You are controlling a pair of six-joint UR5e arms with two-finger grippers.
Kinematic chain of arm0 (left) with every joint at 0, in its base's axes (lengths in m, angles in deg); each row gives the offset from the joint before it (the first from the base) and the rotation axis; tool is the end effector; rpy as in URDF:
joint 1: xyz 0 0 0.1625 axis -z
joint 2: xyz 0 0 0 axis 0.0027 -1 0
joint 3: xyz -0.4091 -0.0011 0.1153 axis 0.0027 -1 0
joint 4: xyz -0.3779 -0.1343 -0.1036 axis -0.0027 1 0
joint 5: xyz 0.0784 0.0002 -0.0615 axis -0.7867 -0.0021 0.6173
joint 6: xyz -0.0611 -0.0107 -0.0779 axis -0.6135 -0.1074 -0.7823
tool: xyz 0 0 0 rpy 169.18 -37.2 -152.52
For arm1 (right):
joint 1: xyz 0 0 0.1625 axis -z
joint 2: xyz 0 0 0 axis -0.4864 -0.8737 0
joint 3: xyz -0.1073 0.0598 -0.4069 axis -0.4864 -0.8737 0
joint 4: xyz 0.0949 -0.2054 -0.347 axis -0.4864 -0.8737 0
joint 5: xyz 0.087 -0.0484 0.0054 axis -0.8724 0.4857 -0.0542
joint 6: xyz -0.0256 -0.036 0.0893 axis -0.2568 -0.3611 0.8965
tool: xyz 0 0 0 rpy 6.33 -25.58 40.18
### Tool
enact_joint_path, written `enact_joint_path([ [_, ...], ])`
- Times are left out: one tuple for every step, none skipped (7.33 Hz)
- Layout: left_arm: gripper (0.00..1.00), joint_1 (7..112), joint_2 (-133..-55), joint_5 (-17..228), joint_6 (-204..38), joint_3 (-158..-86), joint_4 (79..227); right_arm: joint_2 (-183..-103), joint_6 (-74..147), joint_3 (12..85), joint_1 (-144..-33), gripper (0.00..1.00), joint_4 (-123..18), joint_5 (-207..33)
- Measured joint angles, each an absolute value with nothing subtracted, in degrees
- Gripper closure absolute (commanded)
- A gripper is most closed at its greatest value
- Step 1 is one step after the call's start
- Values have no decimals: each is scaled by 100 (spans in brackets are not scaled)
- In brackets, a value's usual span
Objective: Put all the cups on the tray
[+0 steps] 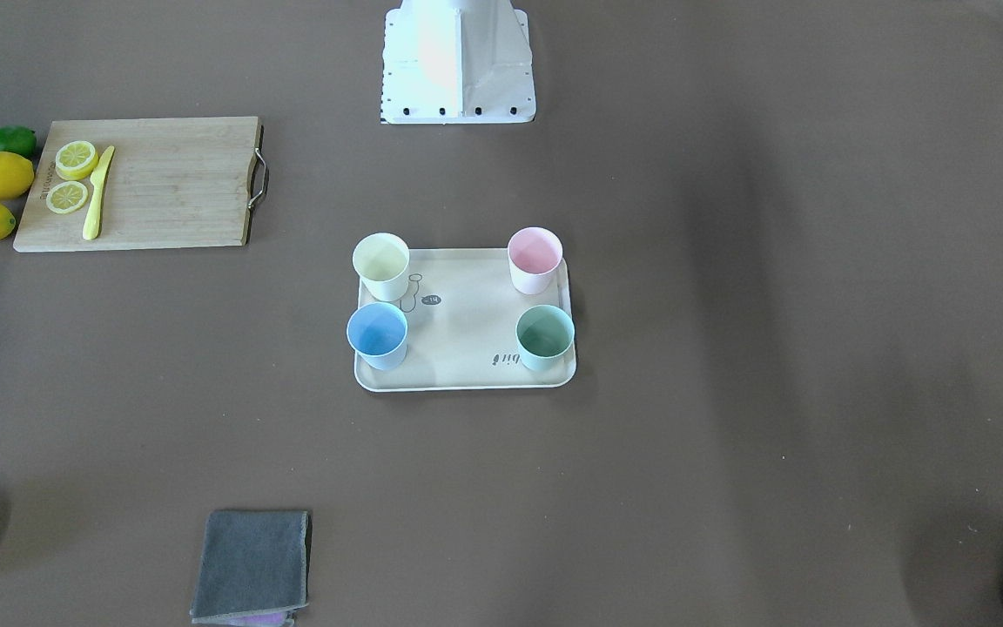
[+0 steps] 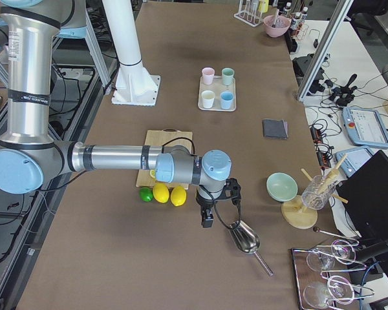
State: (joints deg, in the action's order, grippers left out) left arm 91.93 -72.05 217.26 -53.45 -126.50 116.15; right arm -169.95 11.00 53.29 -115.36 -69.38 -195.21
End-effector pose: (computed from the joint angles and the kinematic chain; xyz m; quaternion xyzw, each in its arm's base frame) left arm -0.0793 -0.4627 0.6494 -0.0038 0.3730 0.0836 0.9241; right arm 0.0386 -0.4414 0.6567 -0.0078 -0.3536 -0.0948 0.9306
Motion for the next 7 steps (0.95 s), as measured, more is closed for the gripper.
enact_joint_path([
  [2, 9195, -7172, 21708, -5348, -12627, 11620, -16996, 1102, 5325, -11533, 0, -6937, -19519],
  [2, 9208, -7164, 21586, -5357, -12627, 11623, -16997, 1103, 5309, -11533, 0, -6937, -19500],
  [2, 9224, -7187, 21363, -5372, -12629, 11626, -16997, 1105, 5294, -11533, 0, -6937, -19483],
  [2, 9230, -7217, 21211, -5413, -12631, 11627, -16994, 1109, 5291, -11533, 0, -6937, -19472],
  [2, 9233, -7233, 21150, -5523, -12635, 11628, -16983, 1109, 5289, -11533, 0, -6937, -19468],
  [2, 9234, -7237, 21136, -5642, -12643, 11630, -16976, 1106, 5290, -11533, 0, -6936, -19466],
  [2, 9235, -7239, 21135, -5710, -12658, 11634, -16973, 1104, 5296, -11533, 0, -6937, -19465],
])
